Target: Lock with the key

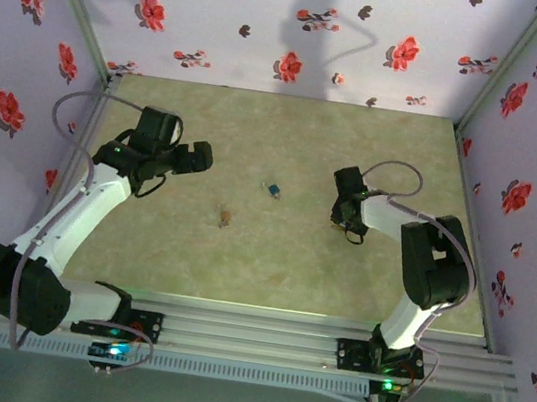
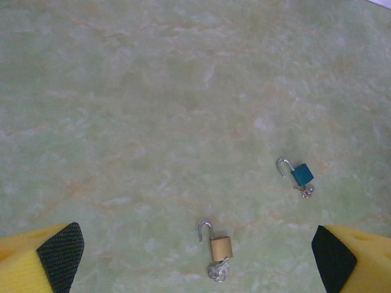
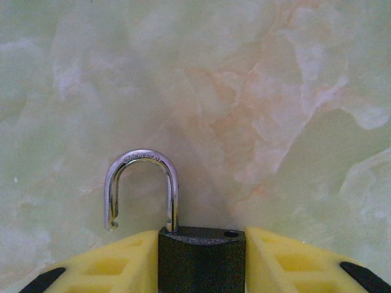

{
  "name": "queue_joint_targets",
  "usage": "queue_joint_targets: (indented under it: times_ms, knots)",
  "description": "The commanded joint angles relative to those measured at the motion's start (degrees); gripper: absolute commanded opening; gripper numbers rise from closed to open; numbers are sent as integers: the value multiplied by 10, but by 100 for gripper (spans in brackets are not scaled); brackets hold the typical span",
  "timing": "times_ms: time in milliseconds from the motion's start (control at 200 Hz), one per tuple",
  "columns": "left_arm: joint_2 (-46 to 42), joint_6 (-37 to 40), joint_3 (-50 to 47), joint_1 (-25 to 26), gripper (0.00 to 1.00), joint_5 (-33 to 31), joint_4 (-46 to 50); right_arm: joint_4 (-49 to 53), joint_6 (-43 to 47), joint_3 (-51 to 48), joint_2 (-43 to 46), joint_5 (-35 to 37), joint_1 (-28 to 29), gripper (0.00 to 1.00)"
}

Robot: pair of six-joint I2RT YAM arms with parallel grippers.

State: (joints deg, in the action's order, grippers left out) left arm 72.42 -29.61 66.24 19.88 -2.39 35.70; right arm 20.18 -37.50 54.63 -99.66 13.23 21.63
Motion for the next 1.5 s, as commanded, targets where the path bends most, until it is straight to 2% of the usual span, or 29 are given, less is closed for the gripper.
queue_joint_targets:
  times_ms: [0,190,360,480,715,900,995,1245,1495]
  knots:
    - [5,11,17,-4,100,-1,15,-8,5,-15,-13,-15,-5,37]
    - [4,11,17,-3,100,-4,15,-4,11,-14,-1,-21,-4,35]
    - [9,-8,21,-4,100,-53,29,-3,20,-15,11,-26,-4,33]
    - [-2,-37,8,-6,100,-61,15,-8,25,-20,16,-36,-2,32]
    - [-23,-112,-44,-22,100,-17,-30,-23,34,-28,26,-52,10,32]
    - [5,-106,-11,-29,100,-16,38,-28,44,-29,40,-63,24,31]
    - [-1,-120,-29,-35,100,-7,57,-30,48,-32,53,-68,30,31]
    - [-65,-178,-120,-32,100,24,1,-30,62,-30,75,-75,58,29]
    - [-95,-191,-158,-9,100,32,-38,-32,73,-30,87,-82,82,29]
